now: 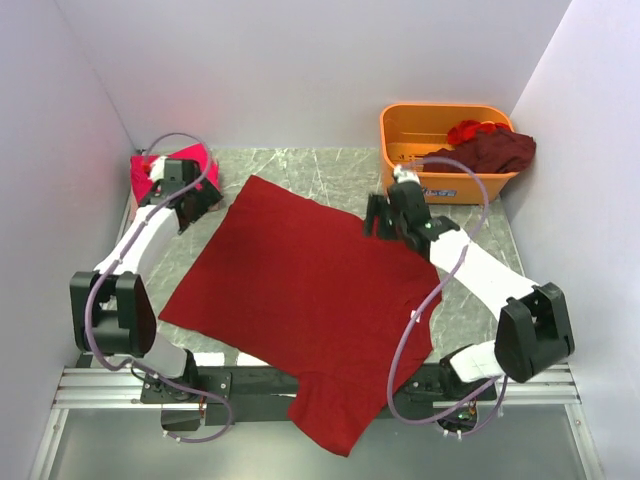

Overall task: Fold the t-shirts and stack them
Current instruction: Flatten the tshirt out

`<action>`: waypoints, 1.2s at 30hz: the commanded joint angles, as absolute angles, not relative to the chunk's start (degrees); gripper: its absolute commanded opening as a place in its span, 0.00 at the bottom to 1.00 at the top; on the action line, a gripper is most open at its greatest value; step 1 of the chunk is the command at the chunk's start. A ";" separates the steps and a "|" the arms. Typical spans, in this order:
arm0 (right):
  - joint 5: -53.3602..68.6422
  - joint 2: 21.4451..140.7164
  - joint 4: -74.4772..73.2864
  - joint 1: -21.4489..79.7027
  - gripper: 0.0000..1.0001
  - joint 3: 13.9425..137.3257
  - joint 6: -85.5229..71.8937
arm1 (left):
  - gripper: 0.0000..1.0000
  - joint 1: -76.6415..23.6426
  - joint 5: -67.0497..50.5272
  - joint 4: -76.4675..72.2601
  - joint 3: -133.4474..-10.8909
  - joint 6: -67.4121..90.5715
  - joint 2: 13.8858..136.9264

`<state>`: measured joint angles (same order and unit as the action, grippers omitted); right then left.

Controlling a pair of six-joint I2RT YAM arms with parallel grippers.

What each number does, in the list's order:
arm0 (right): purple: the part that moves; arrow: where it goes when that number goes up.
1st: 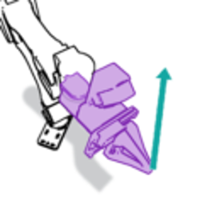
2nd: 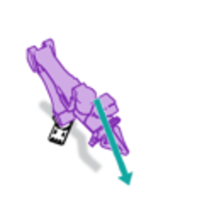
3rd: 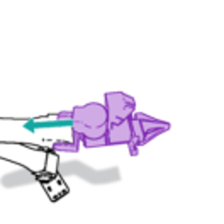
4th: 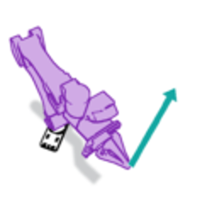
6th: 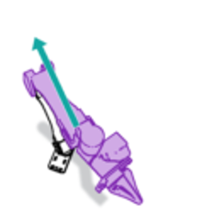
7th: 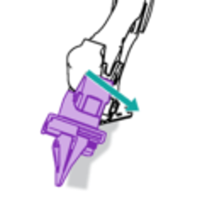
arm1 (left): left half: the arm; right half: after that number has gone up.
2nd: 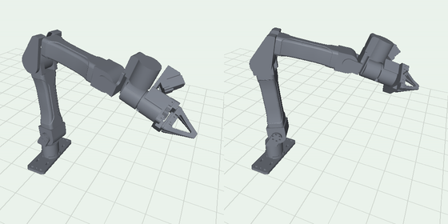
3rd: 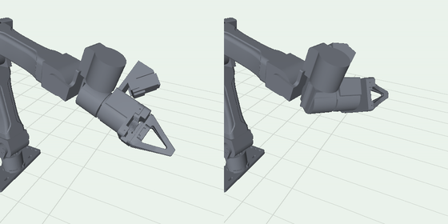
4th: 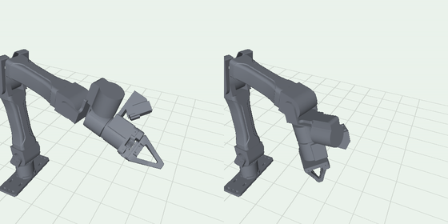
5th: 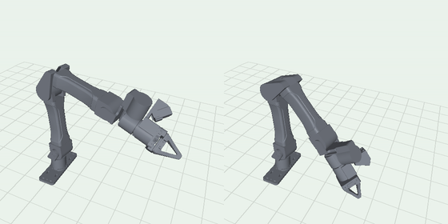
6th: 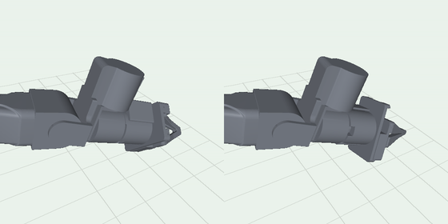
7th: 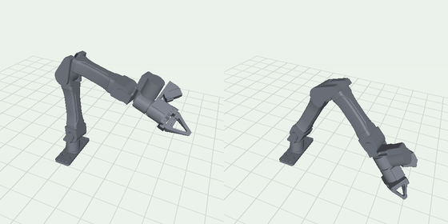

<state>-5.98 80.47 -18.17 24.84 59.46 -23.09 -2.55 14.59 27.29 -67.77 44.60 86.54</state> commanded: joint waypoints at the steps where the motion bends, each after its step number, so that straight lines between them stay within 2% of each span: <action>1: -7.19 79.36 -20.74 24.44 0.80 54.33 -30.76 | 1.00 -5.09 11.87 24.44 -68.37 42.81 87.97; 8: -7.12 91.30 -22.85 23.12 0.80 60.46 -28.48 | 0.99 -5.89 5.72 23.20 -71.63 41.84 98.16; 11: -7.82 100.86 -24.51 22.41 0.80 66.25 -27.51 | 1.00 -5.89 4.66 24.78 -71.81 41.40 103.08; 17: -4.23 112.74 -28.11 21.88 0.80 78.91 -24.18 | 0.99 -4.57 0.80 20.92 -63.99 43.50 103.54; 21: -0.45 118.82 -30.58 21.97 0.79 86.47 -22.42 | 0.99 -2.99 2.97 23.20 -62.06 44.56 103.10; 27: 3.16 129.54 -36.73 22.15 0.78 101.75 -19.52 | 0.99 -0.71 3.60 23.46 -58.98 47.11 100.20; 34: 0.35 143.51 -47.01 21.80 0.79 129.59 -16.53 | 1.00 -0.62 6.15 24.17 -60.20 48.43 99.05; 36: 1.66 145.54 -47.46 21.62 0.79 132.96 -16.44 | 0.99 -0.62 7.03 25.83 -61.86 48.43 99.23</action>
